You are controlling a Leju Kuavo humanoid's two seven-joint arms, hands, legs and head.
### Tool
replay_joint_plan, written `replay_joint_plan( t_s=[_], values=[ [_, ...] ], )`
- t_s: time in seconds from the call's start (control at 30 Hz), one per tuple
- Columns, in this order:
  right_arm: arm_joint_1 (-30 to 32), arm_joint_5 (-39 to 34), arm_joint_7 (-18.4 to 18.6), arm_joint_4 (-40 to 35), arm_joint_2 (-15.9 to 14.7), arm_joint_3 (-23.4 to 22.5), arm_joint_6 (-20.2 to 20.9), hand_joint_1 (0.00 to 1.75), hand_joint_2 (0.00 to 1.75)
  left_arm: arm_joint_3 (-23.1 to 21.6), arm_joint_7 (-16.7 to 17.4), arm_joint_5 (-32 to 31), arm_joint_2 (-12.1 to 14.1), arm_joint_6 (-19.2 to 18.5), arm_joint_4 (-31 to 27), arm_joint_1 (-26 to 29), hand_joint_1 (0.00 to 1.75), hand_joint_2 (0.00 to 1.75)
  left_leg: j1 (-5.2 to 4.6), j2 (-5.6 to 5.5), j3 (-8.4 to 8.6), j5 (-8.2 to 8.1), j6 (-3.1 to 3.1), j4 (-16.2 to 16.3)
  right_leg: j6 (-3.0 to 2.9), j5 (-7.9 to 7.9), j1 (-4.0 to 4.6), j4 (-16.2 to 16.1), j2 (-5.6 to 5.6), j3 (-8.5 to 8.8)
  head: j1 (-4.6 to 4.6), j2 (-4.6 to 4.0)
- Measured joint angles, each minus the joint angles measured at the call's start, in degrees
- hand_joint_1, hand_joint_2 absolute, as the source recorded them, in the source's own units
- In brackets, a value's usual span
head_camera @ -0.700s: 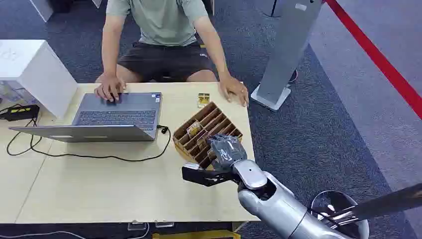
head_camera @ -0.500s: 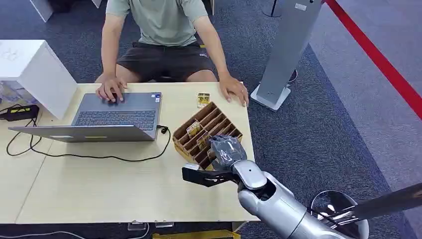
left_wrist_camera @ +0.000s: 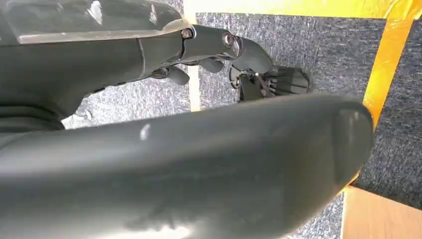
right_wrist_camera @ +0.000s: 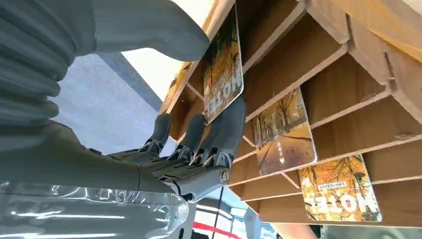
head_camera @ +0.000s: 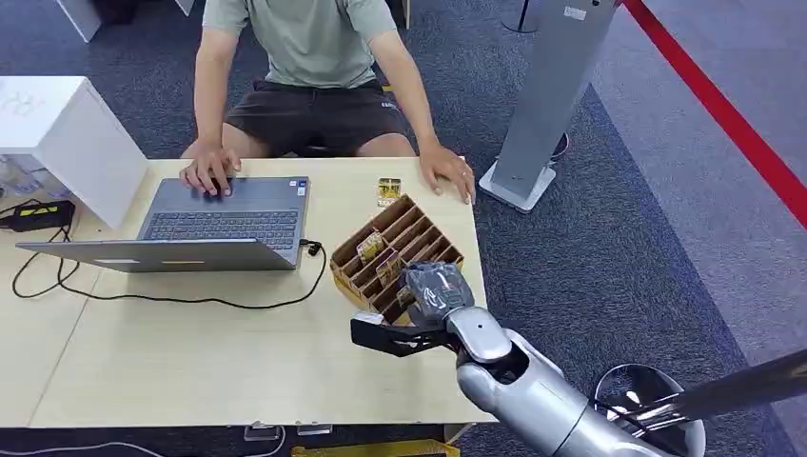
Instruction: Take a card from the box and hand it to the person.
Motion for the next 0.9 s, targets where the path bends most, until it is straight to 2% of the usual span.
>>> replay_joint_plan(
  t_s=[0.03, 0.1, 0.17, 0.2, 0.23, 0.7, 0.9],
  values=[
    [0.0, 0.0, 0.0, 0.0, 0.0, 0.0, 0.0, 0.8, 1.75, 0.0, 0.0, 0.0, 0.0, 0.0, 0.0, 0.0, 0.0, 0.0, 0.0, 0.0, 0.0, 0.0, 0.0, 0.0, 0.0, 0.0, 0.0, 0.0, 0.0, 0.0, 0.0, 0.0],
    [0.1, 0.0, 0.0, -0.2, -0.2, 0.0, 0.0, 0.84, 1.75, -0.1, -0.3, -0.1, 0.0, 0.0, 0.0, 0.0, 0.0, 0.0, 0.0, 0.0, 0.0, 0.0, 0.0, 0.0, 0.0, 0.0, 0.0, 0.0, 0.01, 0.0, 0.0, 0.0],
    [0.1, 0.0, 0.0, -0.2, -0.2, 0.0, 0.0, 0.99, 1.75, -0.3, -0.3, -0.1, 0.0, 0.0, 0.0, 0.0, 0.0, 0.0, 0.0, 0.0, 0.0, 0.0, 0.0, 0.0, 0.0, 0.0, 0.0, 0.0, 0.01, 0.0, 0.0, 0.0],
    [0.1, 0.0, 0.0, -0.2, -0.3, 0.0, 0.0, 0.99, 1.75, -0.3, -0.3, -0.1, 0.0, 0.0, 0.0, 0.0, 0.0, 0.0, 0.0, 0.01, 0.0, 0.0, 0.0, 0.0, 0.0, 0.0, 0.0, 0.0, 0.01, 0.0, 0.0, 0.0],
    [0.1, 0.0, 0.0, -0.2, -0.3, 0.0, 0.0, 1.31, 1.75, -0.3, -0.3, -0.1, 0.0, 0.0, 0.0, 0.0, 0.0, 0.0, 0.0, 0.01, 0.0, 0.0, 0.0, 0.0, 0.0, 0.0, 0.0, 0.0, 0.01, 0.0, 0.0, 0.0],
    [0.0, -0.6, -0.3, -0.9, -0.4, 0.0, 0.1, 1.54, 1.75, -0.4, -0.4, -0.1, -0.2, -0.1, 0.0, 0.0, 0.0, 0.0, 0.0, 0.01, 0.01, 0.0, 0.0, 0.0, 0.0, 0.0, 0.0, 0.0, 0.01, 0.01, 0.0, 0.0],
    [0.1, -0.8, -0.3, -1.0, -0.5, 0.0, 0.2, 1.54, 1.75, -0.5, -0.4, -0.6, -0.3, 0.0, 0.0, 0.0, 0.0, 0.0, 0.0, 0.01, 0.01, 0.0, 0.0, 0.0, 0.0, 0.0, 0.0, 0.0, 0.01, 0.01, 0.02, 0.0]
  ],
)
